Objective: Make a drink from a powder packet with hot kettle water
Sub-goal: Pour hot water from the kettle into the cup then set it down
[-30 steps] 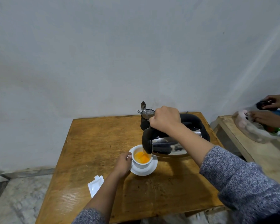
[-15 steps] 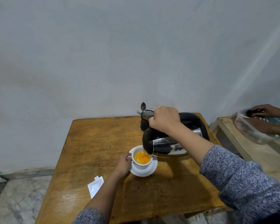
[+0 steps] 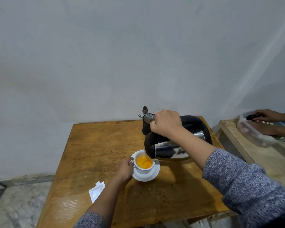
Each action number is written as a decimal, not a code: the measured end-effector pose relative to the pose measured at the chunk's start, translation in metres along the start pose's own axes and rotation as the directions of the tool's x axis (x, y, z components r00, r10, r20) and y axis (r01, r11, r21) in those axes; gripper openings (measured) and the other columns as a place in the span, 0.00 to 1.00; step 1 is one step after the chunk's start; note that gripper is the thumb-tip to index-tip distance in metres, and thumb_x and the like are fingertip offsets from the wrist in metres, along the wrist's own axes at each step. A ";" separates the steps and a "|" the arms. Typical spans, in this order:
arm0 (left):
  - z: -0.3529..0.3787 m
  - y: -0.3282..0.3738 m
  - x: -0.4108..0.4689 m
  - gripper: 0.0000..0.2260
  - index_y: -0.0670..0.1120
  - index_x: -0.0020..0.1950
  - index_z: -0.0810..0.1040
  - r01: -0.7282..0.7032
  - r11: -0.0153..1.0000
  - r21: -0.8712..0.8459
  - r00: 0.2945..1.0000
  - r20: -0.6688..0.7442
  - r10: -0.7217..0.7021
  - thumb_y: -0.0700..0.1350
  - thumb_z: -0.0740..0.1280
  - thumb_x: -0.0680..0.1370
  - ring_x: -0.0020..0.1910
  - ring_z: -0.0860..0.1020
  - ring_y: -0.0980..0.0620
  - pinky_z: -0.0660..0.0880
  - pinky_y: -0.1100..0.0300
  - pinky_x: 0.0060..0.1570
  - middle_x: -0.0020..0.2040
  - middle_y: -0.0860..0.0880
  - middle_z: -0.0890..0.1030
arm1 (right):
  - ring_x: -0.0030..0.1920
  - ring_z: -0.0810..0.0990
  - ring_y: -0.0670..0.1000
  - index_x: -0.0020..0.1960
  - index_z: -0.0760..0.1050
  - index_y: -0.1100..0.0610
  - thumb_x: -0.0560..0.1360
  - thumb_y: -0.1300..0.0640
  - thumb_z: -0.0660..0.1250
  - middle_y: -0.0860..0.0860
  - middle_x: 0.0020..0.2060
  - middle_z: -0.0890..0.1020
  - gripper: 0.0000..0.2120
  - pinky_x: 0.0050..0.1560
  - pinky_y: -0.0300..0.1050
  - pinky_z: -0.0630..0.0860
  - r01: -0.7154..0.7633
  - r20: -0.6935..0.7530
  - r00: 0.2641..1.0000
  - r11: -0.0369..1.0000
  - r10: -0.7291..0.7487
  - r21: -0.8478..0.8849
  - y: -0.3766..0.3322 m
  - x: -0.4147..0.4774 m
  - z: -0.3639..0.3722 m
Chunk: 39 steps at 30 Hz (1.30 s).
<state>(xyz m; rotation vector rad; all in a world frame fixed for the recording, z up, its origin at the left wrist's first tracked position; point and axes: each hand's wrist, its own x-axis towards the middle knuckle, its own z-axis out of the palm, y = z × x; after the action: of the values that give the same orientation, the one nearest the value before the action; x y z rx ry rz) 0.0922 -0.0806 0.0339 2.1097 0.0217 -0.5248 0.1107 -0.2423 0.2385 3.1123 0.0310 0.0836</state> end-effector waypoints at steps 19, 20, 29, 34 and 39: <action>-0.004 -0.001 0.000 0.14 0.43 0.62 0.74 -0.017 1.000 0.016 0.999 0.030 0.017 0.43 0.54 0.80 0.58 0.75 0.43 0.70 0.56 0.51 0.61 0.40 0.77 | 0.37 0.72 0.55 0.41 0.74 0.58 0.74 0.54 0.58 0.52 0.37 0.72 0.09 0.36 0.42 0.66 -0.044 -0.007 0.999 0.999 0.044 -0.024 0.000 -0.001 -0.001; -0.004 -0.001 0.000 0.14 0.43 0.62 0.74 -0.011 1.000 0.012 0.999 0.034 0.010 0.43 0.54 0.80 0.59 0.75 0.43 0.70 0.55 0.52 0.62 0.40 0.76 | 0.37 0.72 0.55 0.41 0.74 0.58 0.74 0.54 0.58 0.52 0.37 0.72 0.09 0.36 0.42 0.66 -0.044 -0.006 0.999 0.999 0.044 -0.025 0.000 -0.001 -0.001; -0.006 0.001 -0.002 0.15 0.43 0.64 0.73 -0.011 1.000 0.018 0.999 0.050 0.010 0.44 0.54 0.81 0.60 0.74 0.44 0.70 0.57 0.53 0.64 0.41 0.75 | 0.37 0.72 0.54 0.40 0.72 0.58 0.73 0.54 0.59 0.52 0.36 0.72 0.08 0.35 0.42 0.66 -0.040 0.013 0.999 0.999 0.040 -0.019 -0.004 0.000 0.000; -0.007 0.003 -0.004 0.14 0.43 0.62 0.73 -0.010 1.000 0.005 0.999 0.053 0.010 0.44 0.54 0.80 0.53 0.73 0.47 0.68 0.57 0.50 0.62 0.40 0.76 | 0.37 0.72 0.54 0.39 0.69 0.57 0.73 0.55 0.58 0.52 0.36 0.72 0.07 0.36 0.42 0.67 -0.030 0.018 0.999 0.999 0.031 -0.025 -0.006 0.000 -0.001; -0.007 0.004 -0.005 0.14 0.43 0.63 0.73 0.007 1.000 -0.001 0.999 0.051 -0.007 0.44 0.54 0.81 0.57 0.74 0.45 0.68 0.57 0.50 0.63 0.40 0.76 | 0.36 0.72 0.54 0.38 0.69 0.58 0.74 0.55 0.58 0.51 0.31 0.70 0.08 0.33 0.41 0.65 -0.013 0.006 1.000 0.999 0.013 -0.031 -0.008 0.000 0.002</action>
<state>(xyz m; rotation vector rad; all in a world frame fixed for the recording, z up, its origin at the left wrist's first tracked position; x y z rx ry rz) 0.0910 -0.0766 0.0422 2.0952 0.0000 -0.5822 0.1103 -0.2347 0.2360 3.0822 0.0092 0.0741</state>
